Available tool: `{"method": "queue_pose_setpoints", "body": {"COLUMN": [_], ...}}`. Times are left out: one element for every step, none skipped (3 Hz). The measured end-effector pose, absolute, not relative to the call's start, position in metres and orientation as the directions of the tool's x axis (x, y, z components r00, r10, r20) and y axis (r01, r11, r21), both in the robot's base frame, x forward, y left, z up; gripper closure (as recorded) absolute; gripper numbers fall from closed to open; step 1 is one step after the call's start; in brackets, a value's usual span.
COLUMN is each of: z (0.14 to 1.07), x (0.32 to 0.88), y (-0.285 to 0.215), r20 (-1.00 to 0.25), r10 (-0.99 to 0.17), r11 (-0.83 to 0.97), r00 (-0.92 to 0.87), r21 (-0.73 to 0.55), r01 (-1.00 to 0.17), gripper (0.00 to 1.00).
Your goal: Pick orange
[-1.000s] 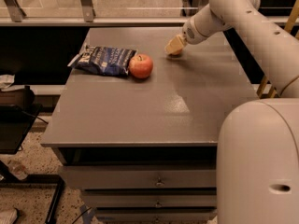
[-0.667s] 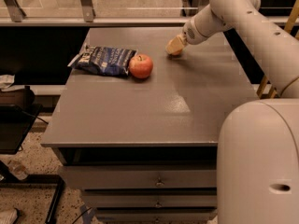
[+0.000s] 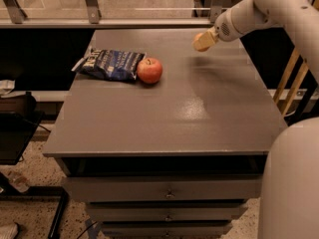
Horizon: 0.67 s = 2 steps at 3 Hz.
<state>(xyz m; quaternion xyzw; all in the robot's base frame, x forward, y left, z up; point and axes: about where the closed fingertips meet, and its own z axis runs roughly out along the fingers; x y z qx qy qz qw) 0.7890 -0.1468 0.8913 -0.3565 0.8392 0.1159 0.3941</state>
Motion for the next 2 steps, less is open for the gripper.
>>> {"method": "queue_pose_setpoints", "body": {"z": [0.928, 0.950], "x": [0.764, 0.745], "y": [-0.172, -0.185], "r20": [-0.799, -0.836], "r10": [-0.473, -0.446], "r11": [0.714, 0.702], "r00": [-0.371, -0.320], "r21": [-0.100, -0.105], "r01": [-0.693, -0.704], "gripper": [1.00, 1.00]}}
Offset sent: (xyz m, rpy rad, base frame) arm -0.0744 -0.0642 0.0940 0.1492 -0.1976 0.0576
